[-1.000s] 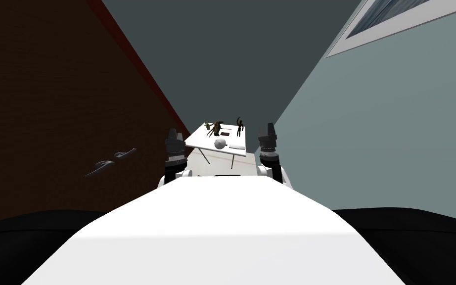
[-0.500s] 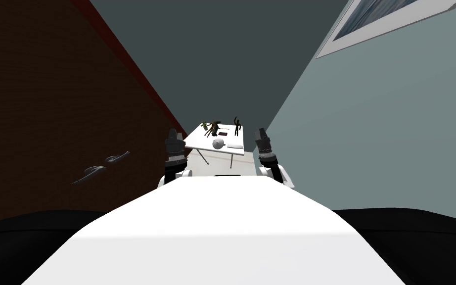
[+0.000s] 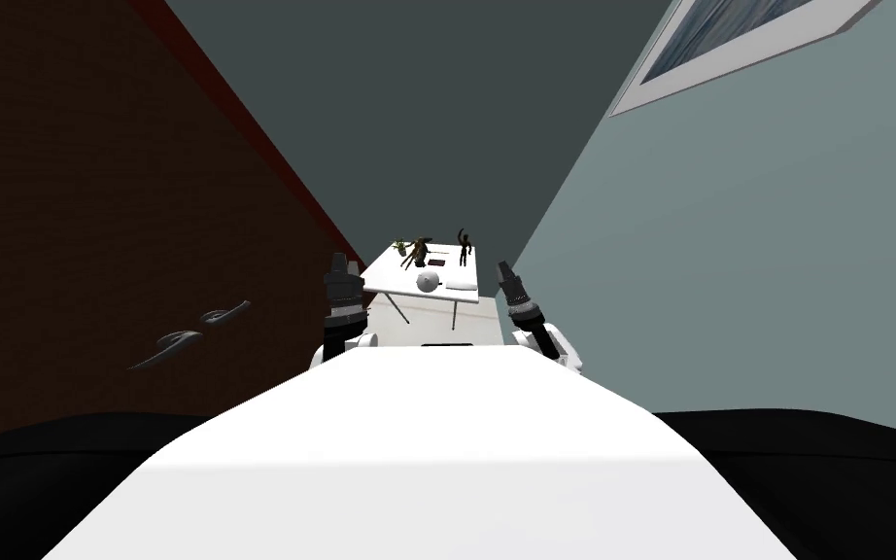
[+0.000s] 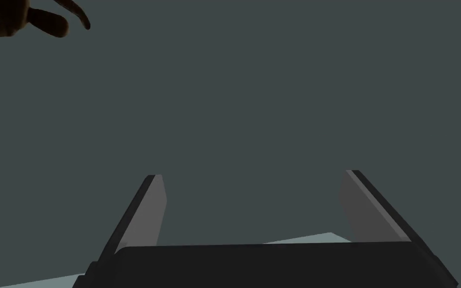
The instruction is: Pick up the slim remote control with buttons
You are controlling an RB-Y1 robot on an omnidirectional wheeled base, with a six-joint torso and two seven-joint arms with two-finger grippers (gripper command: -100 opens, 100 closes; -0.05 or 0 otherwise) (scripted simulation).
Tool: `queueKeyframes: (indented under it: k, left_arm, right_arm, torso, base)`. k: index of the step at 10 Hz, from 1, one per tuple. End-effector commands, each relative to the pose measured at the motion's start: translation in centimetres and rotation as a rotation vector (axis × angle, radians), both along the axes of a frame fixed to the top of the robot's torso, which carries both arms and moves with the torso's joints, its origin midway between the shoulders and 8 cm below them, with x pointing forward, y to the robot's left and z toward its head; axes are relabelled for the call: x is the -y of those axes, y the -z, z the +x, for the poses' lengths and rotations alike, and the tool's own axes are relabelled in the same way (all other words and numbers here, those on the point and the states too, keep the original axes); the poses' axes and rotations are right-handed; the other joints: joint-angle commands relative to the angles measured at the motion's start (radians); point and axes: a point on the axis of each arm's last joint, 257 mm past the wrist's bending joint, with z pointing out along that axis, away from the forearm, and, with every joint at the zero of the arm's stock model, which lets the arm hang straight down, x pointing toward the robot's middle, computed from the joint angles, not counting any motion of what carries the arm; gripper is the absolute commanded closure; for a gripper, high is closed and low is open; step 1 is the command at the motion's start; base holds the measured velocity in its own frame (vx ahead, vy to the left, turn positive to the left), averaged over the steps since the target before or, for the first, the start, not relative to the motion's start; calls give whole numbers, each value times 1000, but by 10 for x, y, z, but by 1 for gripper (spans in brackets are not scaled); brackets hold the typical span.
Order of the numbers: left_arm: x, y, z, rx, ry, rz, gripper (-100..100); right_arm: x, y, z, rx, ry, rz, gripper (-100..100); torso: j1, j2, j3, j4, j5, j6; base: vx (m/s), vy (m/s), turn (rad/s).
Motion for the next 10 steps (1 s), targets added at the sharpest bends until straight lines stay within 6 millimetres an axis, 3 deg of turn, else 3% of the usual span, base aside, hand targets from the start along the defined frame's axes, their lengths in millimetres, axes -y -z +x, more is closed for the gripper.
queueKeyframes:
  k: [1,2,3,4,5,6,7,8,9,10]
  left_arm:
    - [0,0,0,0,0,0,0]
    - [0,0,0,0,0,0,0]
    - [0,0,0,0,0,0,0]
    - [0,0,0,0,0,0,0]
    - [0,0,0,0,0,0,0]
    - [0,0,0,0,0,0,0]
    - [0,0,0,0,0,0,0]
    - [0,0,0,0,0,0,0]
    - [0,0,0,0,0,0,0]
    - [0,0,0,0,0,0,0]
  right_arm:
    - [-3,24,3,-39,-18,-68,-100]
    - [-3,25,2,-41,-24,-84,-100]
    - [-4,46,3,-75,-38,-138,-100]
    - [-3,48,3,-79,-45,-160,-100]
    - [-4,71,3,-114,-60,-215,-100]
    - [-2,73,2,-119,-67,-240,-100]
    - [-1,98,1,-156,-81,-294,-100]
    - [1,100,0,-159,-90,-321,-100]
    - [4,124,-4,-197,-106,-378,-100]
    - [7,127,-5,-201,-114,-408,-100]
  torso:
    - [0,0,0,0,0,0]
    - [1,0,0,0,0,0]
    - [1,0,0,0,0,0]
    - [1,0,0,0,0,0]
    - [1,0,0,0,0,0]
    - [2,0,0,0,0,0]
    - [2,0,0,0,0,0]
    - [2,-1,0,0,0,0]
    - [2,-1,0,0,0,0]
    - [3,-1,-1,0,1,0]
  base:
    - [-21,38,-31]
    - [-16,31,-24]
    - [-18,30,-12]
    - [-17,32,-7]
    - [-16,55,11]
    - [-15,46,3]
    - [-13,53,35]
    - [-9,46,19]
    - [3,70,61]
    - [2,65,24]
